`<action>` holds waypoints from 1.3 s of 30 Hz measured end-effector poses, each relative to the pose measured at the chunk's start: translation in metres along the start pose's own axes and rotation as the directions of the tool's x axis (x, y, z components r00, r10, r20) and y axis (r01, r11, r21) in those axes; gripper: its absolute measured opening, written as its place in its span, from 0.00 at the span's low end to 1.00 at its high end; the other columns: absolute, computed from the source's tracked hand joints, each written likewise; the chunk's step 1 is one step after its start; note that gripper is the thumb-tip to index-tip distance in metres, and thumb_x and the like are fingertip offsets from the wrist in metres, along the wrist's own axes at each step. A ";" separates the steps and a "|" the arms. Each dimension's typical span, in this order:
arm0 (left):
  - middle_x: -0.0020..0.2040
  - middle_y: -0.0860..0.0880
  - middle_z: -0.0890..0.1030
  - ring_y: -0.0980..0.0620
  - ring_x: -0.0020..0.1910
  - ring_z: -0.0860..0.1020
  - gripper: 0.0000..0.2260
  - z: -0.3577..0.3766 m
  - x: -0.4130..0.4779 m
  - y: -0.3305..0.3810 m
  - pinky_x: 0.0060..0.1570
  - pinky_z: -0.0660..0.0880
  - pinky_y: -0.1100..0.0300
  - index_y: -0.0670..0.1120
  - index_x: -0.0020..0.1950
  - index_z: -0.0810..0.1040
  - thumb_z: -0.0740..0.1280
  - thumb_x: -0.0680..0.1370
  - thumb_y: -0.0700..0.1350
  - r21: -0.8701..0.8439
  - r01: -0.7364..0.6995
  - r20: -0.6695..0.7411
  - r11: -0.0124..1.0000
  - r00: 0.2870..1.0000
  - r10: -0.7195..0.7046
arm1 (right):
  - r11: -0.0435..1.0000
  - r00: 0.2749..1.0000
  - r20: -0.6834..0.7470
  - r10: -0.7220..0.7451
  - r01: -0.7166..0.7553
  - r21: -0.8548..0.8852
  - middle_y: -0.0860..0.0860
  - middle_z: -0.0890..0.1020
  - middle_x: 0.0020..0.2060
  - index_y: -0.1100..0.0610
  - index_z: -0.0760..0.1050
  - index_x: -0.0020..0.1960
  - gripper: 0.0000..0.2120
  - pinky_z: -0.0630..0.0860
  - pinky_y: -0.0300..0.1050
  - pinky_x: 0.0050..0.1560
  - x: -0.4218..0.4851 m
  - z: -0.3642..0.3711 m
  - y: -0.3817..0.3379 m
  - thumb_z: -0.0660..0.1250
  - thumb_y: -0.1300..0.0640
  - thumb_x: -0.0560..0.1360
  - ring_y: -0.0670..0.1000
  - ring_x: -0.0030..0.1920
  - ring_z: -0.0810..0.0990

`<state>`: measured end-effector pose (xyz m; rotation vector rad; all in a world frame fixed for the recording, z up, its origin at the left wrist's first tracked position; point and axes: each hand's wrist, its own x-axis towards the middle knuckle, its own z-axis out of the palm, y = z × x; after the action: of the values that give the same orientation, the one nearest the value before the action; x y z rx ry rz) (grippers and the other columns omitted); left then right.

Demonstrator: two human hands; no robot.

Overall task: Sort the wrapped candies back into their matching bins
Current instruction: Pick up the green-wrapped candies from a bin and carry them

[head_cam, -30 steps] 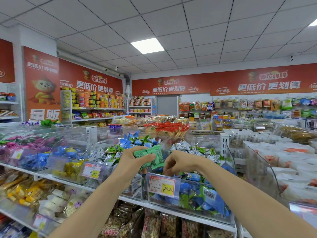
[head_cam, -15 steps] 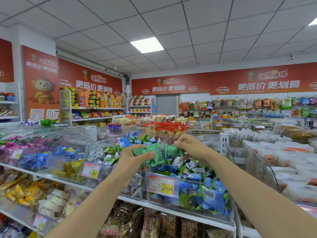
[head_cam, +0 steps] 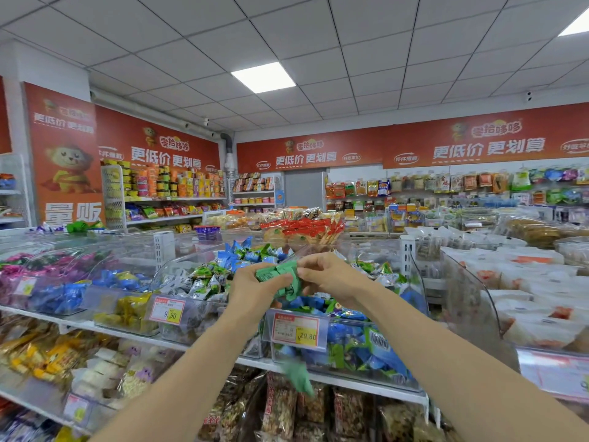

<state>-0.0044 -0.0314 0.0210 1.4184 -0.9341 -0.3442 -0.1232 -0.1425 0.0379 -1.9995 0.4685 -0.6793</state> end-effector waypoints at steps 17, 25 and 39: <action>0.63 0.49 0.77 0.55 0.31 0.81 0.10 -0.007 -0.013 -0.001 0.30 0.77 0.64 0.49 0.57 0.81 0.71 0.76 0.46 -0.067 -0.116 0.114 0.991 0.986 0.123 | 0.979 0.998 -0.046 0.052 -0.060 -0.194 0.59 0.82 0.49 0.64 0.77 0.56 0.15 0.78 0.40 0.44 -0.012 -0.032 0.000 0.69 0.54 0.76 0.50 0.44 0.79; 0.66 0.52 0.71 0.50 0.58 0.78 0.18 -0.016 -0.036 -0.023 0.47 0.80 0.56 0.54 0.64 0.73 0.72 0.75 0.49 -0.167 -0.023 0.010 0.986 1.000 0.025 | 0.995 0.994 0.028 -0.102 0.102 0.002 0.55 0.82 0.43 0.62 0.72 0.60 0.15 0.73 0.37 0.30 -0.045 0.013 -0.016 0.62 0.52 0.80 0.48 0.31 0.78; 0.43 0.44 0.82 0.44 0.44 0.82 0.11 -0.099 -0.237 -0.188 0.41 0.78 0.52 0.46 0.50 0.76 0.75 0.71 0.45 -0.201 0.398 -0.425 0.895 0.788 -0.445 | 0.983 0.922 0.384 0.044 -0.108 0.147 0.51 0.78 0.42 0.61 0.75 0.58 0.10 0.72 0.36 0.38 -0.113 0.228 0.136 0.62 0.57 0.80 0.46 0.38 0.75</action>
<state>-0.0195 0.1710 -0.2241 1.5202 -0.1942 -0.3560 -0.0735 0.0072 -0.2044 -1.8844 0.2456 -0.2593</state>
